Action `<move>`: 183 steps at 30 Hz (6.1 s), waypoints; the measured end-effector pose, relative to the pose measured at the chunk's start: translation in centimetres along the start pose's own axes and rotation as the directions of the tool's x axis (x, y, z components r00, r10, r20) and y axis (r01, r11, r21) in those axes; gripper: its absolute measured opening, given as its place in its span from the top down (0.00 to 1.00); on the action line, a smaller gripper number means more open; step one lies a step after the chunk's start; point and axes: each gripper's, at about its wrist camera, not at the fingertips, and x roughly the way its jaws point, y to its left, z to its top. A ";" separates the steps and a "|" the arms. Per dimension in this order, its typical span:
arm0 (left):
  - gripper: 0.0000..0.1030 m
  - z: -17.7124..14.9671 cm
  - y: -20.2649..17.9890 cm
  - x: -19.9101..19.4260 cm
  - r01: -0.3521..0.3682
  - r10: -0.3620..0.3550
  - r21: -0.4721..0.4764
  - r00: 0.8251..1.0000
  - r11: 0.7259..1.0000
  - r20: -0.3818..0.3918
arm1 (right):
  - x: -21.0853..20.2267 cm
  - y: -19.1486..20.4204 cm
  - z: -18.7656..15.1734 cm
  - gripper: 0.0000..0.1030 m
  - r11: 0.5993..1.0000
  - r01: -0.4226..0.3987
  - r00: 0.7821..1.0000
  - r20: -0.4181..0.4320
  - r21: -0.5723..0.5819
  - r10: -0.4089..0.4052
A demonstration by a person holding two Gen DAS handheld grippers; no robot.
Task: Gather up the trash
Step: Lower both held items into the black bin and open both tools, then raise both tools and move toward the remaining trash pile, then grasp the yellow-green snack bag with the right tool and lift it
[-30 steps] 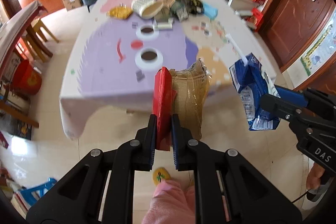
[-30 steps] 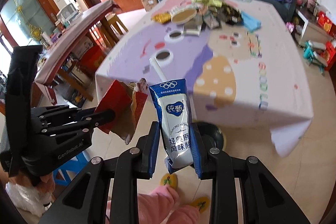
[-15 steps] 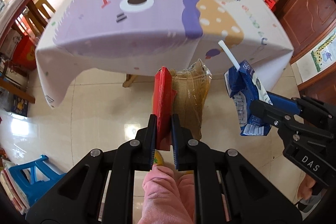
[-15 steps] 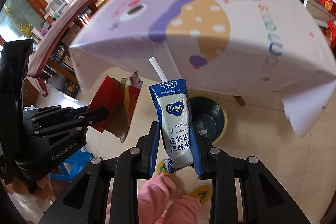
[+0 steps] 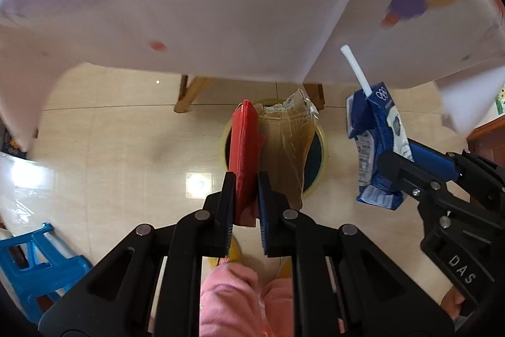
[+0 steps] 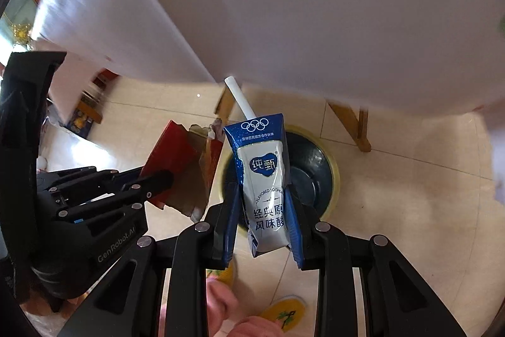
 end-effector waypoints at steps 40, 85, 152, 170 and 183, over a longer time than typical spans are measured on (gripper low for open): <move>0.57 -0.1 0.0 10.0 -0.054 0.054 0.004 0.998 0.999 0.022 | 1.6 -1.3 -1.1 0.63 0.995 0.035 0.999 -0.026 0.097 -0.033; 0.56 14.6 4.8 -37.7 0.089 -0.142 0.159 0.919 0.983 0.367 | -42.3 11.8 13.8 0.55 0.960 0.233 0.893 0.356 0.155 -0.274; 0.55 53.5 -2.1 -10.8 -0.072 0.076 -0.212 0.997 0.975 0.010 | -4.9 -15.2 54.8 0.52 0.682 -0.569 0.755 -0.036 0.459 0.654; 0.55 51.8 -1.8 -13.6 -0.035 0.054 -0.241 0.996 0.970 0.072 | -14.1 -11.9 54.7 0.92 0.787 -0.604 0.797 0.101 0.125 0.595; 0.55 49.6 -4.2 -18.0 0.048 -0.024 -0.182 0.991 0.982 0.134 | -22.9 -15.2 52.4 0.96 0.856 -0.517 0.848 0.145 0.012 0.510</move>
